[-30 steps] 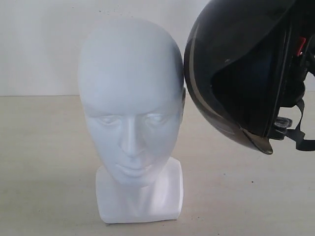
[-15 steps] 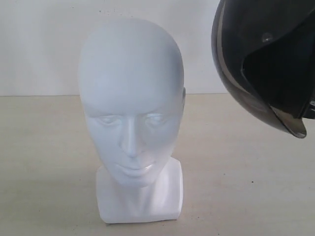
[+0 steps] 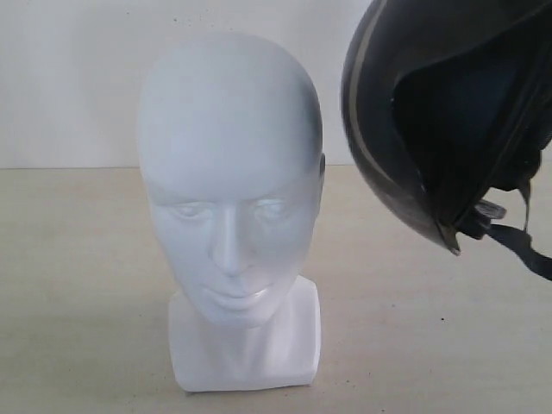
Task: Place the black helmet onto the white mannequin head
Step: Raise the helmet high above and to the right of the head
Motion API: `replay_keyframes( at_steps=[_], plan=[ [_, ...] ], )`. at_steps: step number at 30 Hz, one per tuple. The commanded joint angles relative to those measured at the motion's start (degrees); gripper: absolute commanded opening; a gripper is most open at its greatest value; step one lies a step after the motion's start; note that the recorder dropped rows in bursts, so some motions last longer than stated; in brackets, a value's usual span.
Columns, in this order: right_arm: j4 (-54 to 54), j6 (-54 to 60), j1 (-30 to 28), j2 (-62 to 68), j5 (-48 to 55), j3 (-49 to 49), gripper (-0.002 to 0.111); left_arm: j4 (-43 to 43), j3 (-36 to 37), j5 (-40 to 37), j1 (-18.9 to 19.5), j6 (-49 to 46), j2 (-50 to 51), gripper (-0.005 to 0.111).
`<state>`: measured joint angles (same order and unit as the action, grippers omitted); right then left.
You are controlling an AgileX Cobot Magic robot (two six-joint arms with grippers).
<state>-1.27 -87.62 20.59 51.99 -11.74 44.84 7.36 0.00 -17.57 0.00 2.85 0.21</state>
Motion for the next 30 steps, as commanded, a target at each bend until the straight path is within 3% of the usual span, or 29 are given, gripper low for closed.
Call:
replay_keyframes(
  at_steps=[1, 17, 30],
  plan=[
    [-2.3, -7.6, -0.1, 0.6, -19.5, -3.3, 0.0, -0.3, 0.0, 0.0, -0.3, 0.5, -0.2, 0.004],
    [14.6, -5.7, -0.1, 1.0, -34.3, -5.5, 0.0, -0.3, 0.0, 0.0, -0.3, 0.5, -0.2, 0.004],
    [19.3, -18.6, -0.1, 10.0, -51.5, -5.5, 0.0, -0.3, 0.0, 0.0, -0.3, 0.5, -0.2, 0.004]
  ],
)
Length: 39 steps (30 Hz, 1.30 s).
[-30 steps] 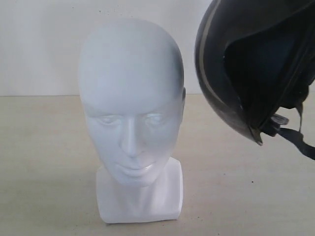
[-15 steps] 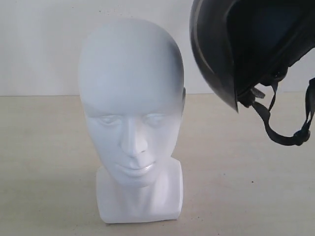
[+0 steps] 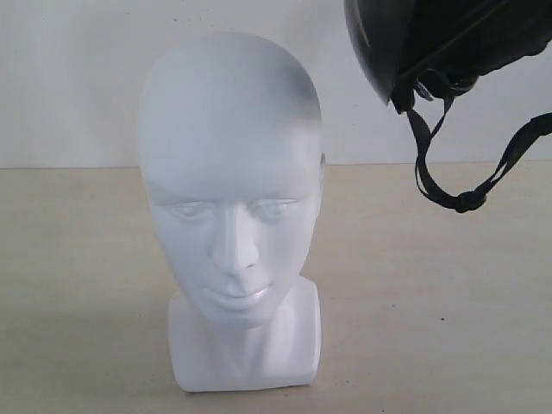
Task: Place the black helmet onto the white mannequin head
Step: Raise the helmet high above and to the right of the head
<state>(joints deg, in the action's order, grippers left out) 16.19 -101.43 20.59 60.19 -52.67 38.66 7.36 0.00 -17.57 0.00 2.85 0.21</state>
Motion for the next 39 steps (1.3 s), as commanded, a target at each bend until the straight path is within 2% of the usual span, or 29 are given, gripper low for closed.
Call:
replay_keyframes(
  at_steps=[1, 13, 26, 32, 39],
  plan=[
    [2.8, -5.3, -0.1, 2.6, -11.6, 0.9, 0.0, -0.3, 0.0, 0.0, -0.3, 0.5, -0.2, 0.004],
    [2.6, -6.2, -0.1, 12.4, -14.0, 11.4, 0.0, -0.3, 0.0, 0.0, -0.3, 0.5, -0.2, 0.004],
    [-6.1, -6.5, -0.1, 23.5, -15.2, 27.8, 0.0, -0.3, 0.0, 0.0, -0.3, 0.5, -0.2, 0.004],
    [-9.6, -6.6, 0.0, 24.1, -8.2, 32.5, 0.0, -0.3, 0.0, 0.0, -0.3, 0.5, -0.2, 0.004],
    [-7.5, -6.2, 3.0, 24.4, -7.4, 33.6, 0.0, -0.3, 0.0, 0.0, -0.3, 0.5, -0.2, 0.004]
  ],
)
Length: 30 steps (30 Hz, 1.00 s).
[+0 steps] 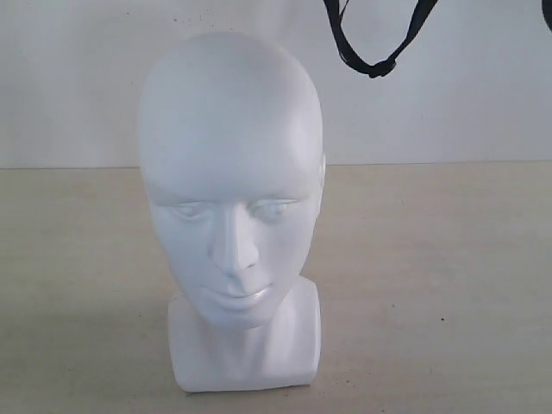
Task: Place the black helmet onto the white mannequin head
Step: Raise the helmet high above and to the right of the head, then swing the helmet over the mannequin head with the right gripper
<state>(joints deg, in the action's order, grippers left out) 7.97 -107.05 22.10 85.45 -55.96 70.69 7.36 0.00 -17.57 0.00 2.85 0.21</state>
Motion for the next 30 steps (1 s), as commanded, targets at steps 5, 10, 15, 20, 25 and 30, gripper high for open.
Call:
replay_keyframes(
  at_steps=[5, 10, 15, 20, 25, 30],
  plan=[
    [1.1, 0.3, 4.1, -0.8, -3.4, 1.6, 0.0, -0.3, 0.0, 0.0, -0.3, 0.5, -0.2, 0.004],
    [0.8, 1.7, 6.1, -0.8, -4.1, 1.6, 0.0, -0.3, 0.0, 0.0, -0.3, 0.5, -0.2, 0.004],
    [-0.3, 5.1, 8.0, -0.8, -1.9, 2.3, 0.0, -0.3, 0.0, 0.0, -0.3, 0.5, -0.2, 0.004],
    [-0.1, 10.4, 10.7, -0.8, 1.9, 5.9, 0.0, -0.3, 0.0, 0.0, -0.3, 0.5, -0.2, 0.004],
    [0.0, 12.9, 14.1, 0.1, 2.8, 6.6, 0.0, -0.3, 0.0, 0.0, -0.3, 0.5, -0.2, 0.004],
    [0.6, 13.2, 18.5, 2.7, 1.4, 6.6, 0.0, -0.3, 0.0, 0.0, -0.3, 0.5, -0.2, 0.004]
  ],
)
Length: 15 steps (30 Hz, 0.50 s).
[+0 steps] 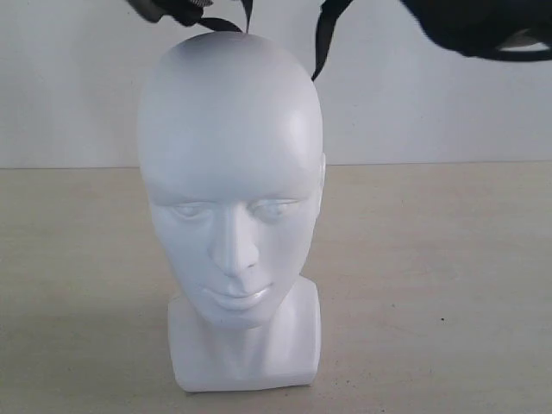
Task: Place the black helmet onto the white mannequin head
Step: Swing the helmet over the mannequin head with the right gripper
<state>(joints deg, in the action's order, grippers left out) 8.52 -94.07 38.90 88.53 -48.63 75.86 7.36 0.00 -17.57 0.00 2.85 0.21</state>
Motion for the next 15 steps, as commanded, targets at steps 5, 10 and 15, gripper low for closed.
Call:
replay_keyframes(
  at_steps=[5, 10, 15],
  plan=[
    [2.8, 4.1, 4.0, -0.4, -5.9, 1.4, 0.0, -0.3, 0.0, 0.0, -0.3, 0.5, -0.2, 0.004],
    [4.7, 7.1, 5.6, -0.4, -5.0, 1.4, 0.0, -0.3, 0.0, 0.0, -0.3, 0.5, -0.2, 0.004],
    [4.3, 8.1, 5.7, -0.4, -4.6, 1.4, 0.0, -0.3, 0.0, 0.0, -0.3, 0.5, -0.2, 0.004]
  ],
)
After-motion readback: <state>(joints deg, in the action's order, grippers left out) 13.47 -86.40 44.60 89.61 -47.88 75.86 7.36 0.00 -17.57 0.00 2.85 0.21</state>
